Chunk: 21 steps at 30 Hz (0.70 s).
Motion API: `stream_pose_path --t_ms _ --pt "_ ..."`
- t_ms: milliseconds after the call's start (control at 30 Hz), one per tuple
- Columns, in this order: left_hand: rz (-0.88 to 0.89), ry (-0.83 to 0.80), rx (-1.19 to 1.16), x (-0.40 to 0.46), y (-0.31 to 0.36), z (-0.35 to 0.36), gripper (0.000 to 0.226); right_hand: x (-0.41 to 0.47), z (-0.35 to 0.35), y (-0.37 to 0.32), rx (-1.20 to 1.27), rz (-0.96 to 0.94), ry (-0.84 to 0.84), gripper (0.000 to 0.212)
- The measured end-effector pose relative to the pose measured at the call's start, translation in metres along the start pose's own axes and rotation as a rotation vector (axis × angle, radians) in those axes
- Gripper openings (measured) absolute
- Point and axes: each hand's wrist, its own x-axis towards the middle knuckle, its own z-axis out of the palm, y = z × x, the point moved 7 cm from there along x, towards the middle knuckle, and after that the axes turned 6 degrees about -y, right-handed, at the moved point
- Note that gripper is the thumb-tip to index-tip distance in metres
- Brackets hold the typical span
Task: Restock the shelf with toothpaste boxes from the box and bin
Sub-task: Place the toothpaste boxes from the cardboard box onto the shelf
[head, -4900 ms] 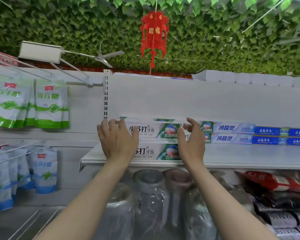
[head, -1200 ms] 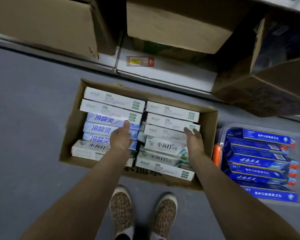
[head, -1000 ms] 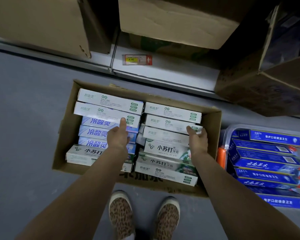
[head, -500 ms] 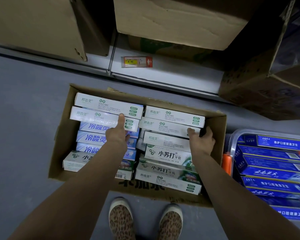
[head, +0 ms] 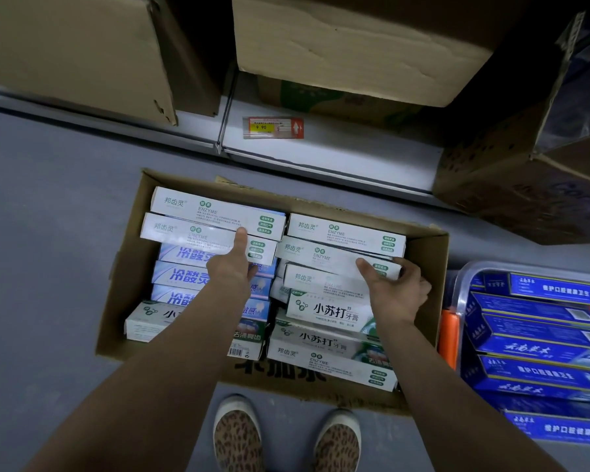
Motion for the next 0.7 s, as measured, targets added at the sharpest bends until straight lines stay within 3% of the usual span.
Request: stream_pose_path --t_ms 100,233,367,600,700 --pt "-0.017 -0.004 -0.017 -0.004 -0.002 -0.004 0.077 -0.010 0.006 0.002 0.051 -0.072 -0.020 0.072" --pt "-0.018 0.003 -0.050 -0.006 -0.009 -0.014 0.074 -0.023 0.008 0.004 -0.129 -0.209 -0.023 0.079" --pt "-0.031 -0.020 -0.079 -0.007 -0.013 -0.020 0.063 -0.031 -0.006 -0.001 -0.321 -0.342 0.065 0.060" --pt "-0.120 -0.179 -0.217 -0.055 -0.029 -0.020 0.061 -0.064 -0.032 -0.028 -0.483 -0.353 0.049 0.054" --pt "-0.124 -0.260 -0.278 -0.103 -0.027 -0.017 0.057 -0.089 -0.042 -0.044 -0.420 -0.259 -0.019 0.056"
